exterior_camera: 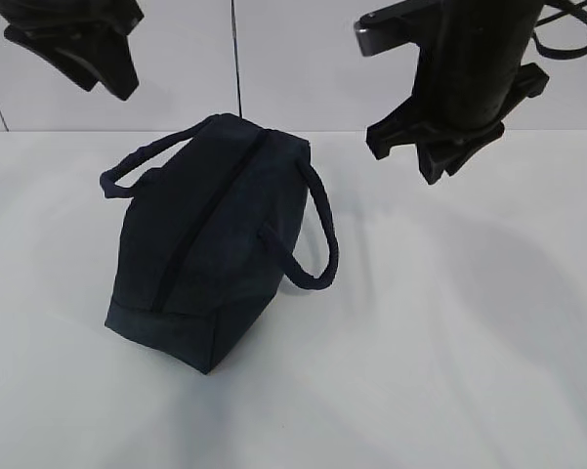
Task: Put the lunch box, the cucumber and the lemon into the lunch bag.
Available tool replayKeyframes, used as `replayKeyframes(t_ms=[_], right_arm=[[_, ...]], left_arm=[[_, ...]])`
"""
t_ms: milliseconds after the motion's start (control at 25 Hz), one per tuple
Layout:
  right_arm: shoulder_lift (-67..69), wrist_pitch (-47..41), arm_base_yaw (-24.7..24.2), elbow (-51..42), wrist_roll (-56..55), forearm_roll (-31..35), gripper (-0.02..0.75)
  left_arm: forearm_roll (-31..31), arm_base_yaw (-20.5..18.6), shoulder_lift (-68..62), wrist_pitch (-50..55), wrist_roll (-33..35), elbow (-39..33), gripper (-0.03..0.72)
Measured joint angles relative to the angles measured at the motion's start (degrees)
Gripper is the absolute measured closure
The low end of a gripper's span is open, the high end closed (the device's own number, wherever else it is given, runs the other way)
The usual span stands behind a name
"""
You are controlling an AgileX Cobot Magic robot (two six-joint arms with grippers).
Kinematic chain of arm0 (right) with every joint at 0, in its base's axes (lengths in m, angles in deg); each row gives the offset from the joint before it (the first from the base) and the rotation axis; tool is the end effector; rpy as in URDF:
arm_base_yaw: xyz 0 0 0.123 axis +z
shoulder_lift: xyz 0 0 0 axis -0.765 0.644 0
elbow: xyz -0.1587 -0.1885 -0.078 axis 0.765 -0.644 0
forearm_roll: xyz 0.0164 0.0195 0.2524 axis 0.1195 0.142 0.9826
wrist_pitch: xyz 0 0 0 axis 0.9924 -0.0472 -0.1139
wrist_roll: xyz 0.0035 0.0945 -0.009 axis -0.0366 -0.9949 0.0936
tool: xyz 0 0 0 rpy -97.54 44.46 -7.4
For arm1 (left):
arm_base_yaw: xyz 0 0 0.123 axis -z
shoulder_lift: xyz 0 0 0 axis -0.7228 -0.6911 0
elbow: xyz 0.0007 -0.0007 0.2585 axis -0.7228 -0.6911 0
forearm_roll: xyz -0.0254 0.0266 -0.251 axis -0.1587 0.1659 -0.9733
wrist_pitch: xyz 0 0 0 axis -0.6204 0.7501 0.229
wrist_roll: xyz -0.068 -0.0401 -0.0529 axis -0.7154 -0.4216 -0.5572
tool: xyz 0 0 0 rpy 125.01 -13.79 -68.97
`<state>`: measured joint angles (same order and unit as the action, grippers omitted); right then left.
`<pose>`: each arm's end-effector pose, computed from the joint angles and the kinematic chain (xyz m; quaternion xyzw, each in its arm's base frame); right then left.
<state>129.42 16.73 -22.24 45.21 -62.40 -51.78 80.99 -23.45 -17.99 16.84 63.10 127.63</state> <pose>0.3416 0.1548 0.2738 -0.1722 0.9694 -0.0697 0.1604 0.3382 -0.1508 0.3327 0.2363 0.9455 -0.0754 0.2108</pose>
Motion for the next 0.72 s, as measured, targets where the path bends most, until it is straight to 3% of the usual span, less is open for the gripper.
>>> replayKeyframes(t_ms=[240, 720], right_arm=[[-5.0, 0.0, 0.0, -0.6, 0.3, 1.0, 0.584], [-20.3, -0.6, 0.0, -11.9, 0.4, 1.1, 0.584]], left_arm=[[1.9, 0.0, 7.3, 0.2, -0.6, -7.5, 0.371], [2.0, 0.0, 25.4, 0.8, -0.8, -15.2, 0.407]])
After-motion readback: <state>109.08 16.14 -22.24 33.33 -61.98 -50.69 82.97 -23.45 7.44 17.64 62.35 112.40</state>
